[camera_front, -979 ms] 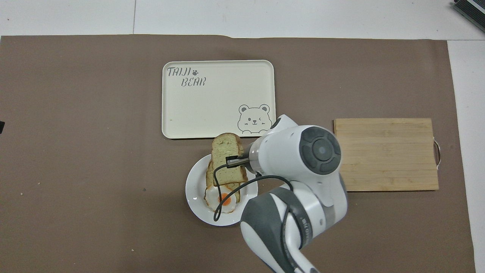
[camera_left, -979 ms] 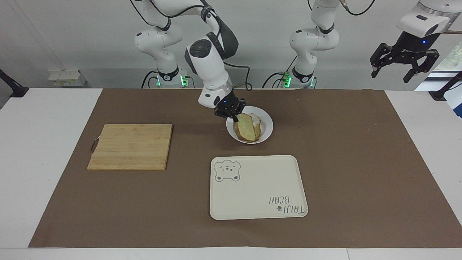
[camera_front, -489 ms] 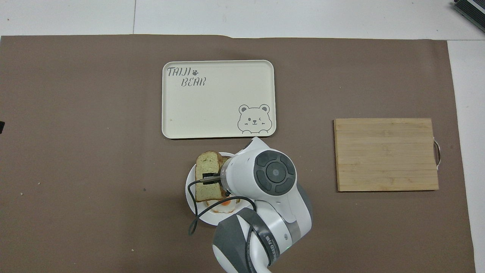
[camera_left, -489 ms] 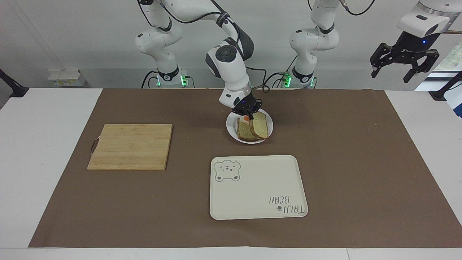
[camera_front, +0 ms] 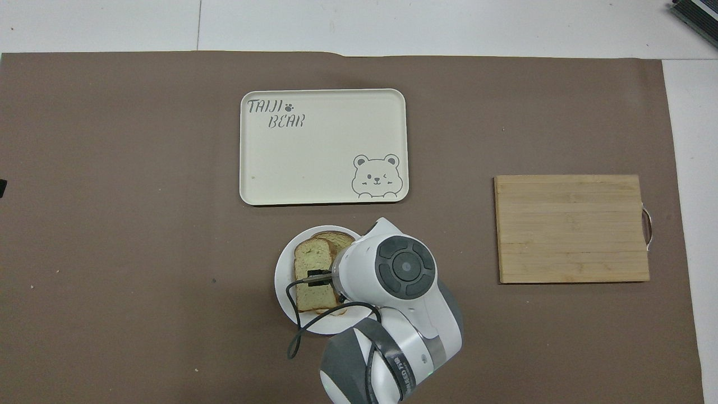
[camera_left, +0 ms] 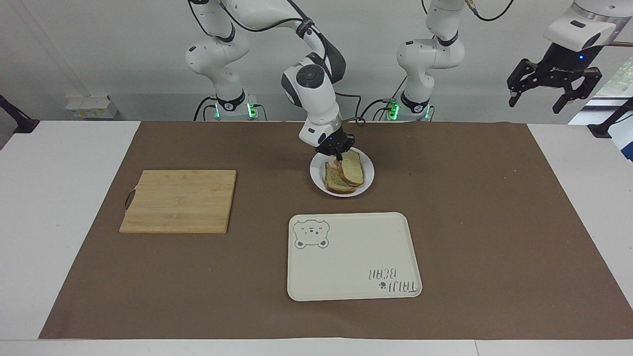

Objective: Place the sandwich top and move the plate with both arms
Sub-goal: 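Lower the bread onto the egg and open the right gripper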

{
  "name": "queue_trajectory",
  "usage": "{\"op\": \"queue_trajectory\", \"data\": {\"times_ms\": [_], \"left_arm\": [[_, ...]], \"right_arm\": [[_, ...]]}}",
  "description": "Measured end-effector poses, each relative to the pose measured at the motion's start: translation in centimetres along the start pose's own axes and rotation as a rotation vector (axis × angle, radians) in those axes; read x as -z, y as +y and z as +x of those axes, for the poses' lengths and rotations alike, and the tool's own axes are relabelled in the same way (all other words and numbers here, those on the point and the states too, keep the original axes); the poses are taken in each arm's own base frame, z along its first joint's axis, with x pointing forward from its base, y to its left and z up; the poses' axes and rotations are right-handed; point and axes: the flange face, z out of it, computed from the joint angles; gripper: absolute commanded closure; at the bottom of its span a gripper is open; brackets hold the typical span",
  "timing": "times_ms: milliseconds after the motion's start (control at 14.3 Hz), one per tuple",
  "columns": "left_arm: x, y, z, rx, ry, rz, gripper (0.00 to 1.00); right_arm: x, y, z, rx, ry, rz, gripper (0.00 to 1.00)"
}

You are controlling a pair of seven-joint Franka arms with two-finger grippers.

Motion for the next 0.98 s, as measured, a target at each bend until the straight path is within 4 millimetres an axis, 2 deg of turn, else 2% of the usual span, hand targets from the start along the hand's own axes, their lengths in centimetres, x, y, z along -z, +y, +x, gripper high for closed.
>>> {"op": "queue_trajectory", "data": {"times_ms": [70,140,210,280,629,979], "left_arm": [[0.0,0.0,0.0,0.000,0.000,0.000,0.00],[0.0,0.0,0.0,0.000,0.000,0.000,0.00],[0.0,0.0,0.0,0.000,0.000,0.000,0.00],[0.0,0.0,0.0,0.000,0.000,0.000,0.00],[-0.1,0.0,-0.1,0.000,-0.007,-0.002,0.00],[-0.5,0.3,-0.2,-0.004,-0.028,-0.015,0.00]], "right_arm": [[-0.1,0.1,0.1,-0.002,-0.001,-0.002,1.00],[-0.1,0.3,0.2,-0.005,-0.001,-0.002,0.80],[-0.1,0.6,0.4,-0.011,0.000,-0.003,0.36],[0.0,0.9,0.6,-0.019,0.001,-0.003,0.00],[0.7,3.0,2.3,-0.064,0.017,-0.001,0.00],[3.5,6.0,4.6,-0.047,0.089,-0.067,0.00]]}}
